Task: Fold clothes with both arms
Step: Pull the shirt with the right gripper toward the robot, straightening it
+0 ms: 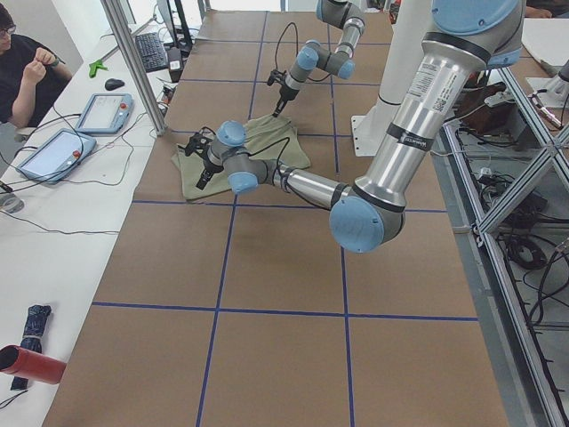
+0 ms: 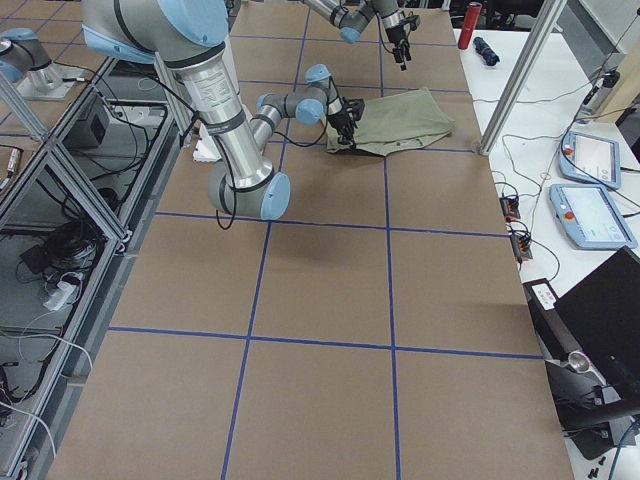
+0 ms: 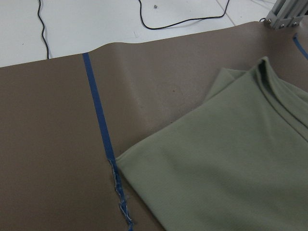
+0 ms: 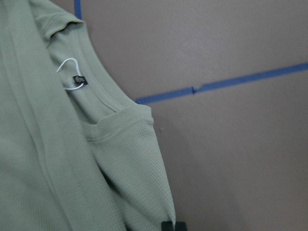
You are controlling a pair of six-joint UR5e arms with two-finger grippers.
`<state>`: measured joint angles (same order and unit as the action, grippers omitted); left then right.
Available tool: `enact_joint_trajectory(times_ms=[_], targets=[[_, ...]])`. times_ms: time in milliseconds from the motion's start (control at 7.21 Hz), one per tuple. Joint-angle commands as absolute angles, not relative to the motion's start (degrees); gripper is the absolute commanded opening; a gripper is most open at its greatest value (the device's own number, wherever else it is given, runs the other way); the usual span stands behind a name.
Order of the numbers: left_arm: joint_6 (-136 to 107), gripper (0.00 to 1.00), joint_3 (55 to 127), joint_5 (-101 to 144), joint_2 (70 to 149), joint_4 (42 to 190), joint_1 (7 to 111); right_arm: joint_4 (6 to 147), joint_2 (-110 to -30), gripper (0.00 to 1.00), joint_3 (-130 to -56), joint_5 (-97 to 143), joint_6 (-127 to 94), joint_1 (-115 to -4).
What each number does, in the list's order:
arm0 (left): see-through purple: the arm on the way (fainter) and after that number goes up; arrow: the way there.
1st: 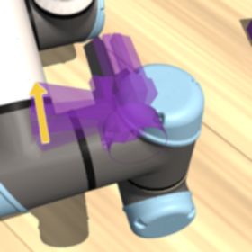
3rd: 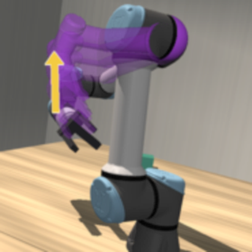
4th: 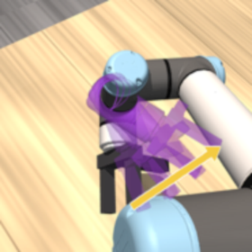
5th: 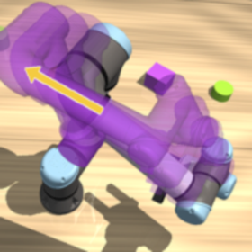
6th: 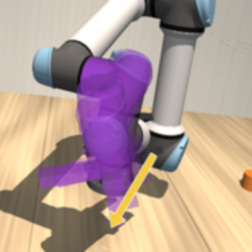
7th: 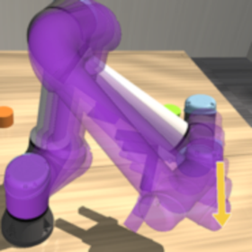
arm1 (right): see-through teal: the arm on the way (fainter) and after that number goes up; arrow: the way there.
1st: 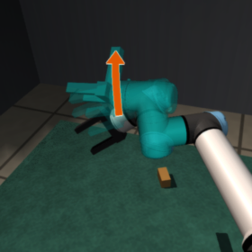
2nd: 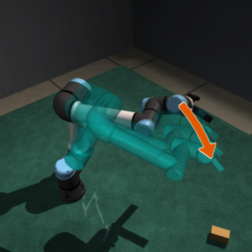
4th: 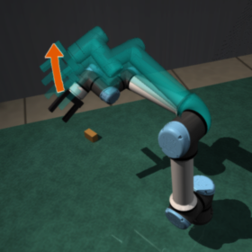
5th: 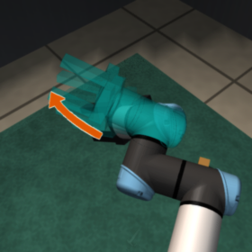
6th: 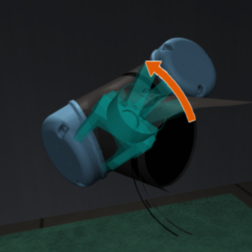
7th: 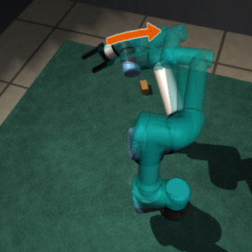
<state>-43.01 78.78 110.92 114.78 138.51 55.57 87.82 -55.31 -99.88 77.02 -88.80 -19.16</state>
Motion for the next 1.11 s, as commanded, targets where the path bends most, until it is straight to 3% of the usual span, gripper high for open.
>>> enact_joint_trajectory(times_ms=[0,555,694,832,971], targets=[[-42.98,1.00,78.75,110.92,114.79,138.52,55.55,95.07,-62.29,0.00,-111.85,71.04,-93.76,-11.11],[-43.07,1.00,78.58,110.92,114.79,138.52,55.20,95.71,-63.54,0.00,-112.24,69.26,-97.73,-7.48],[-43.07,1.00,78.66,111.00,114.79,138.52,55.20,95.71,-63.54,0.30,-112.24,68.56,-99.82,-6.86],[-43.07,1.00,78.66,111.01,114.79,138.52,55.11,96.06,-63.54,0.99,-112.32,65.77,-99.41,-5.90],[-43.24,1.00,78.92,111.01,114.79,138.52,55.11,96.24,-62.85,1.00,-112.85,66.09,-95.92,-7.45]])
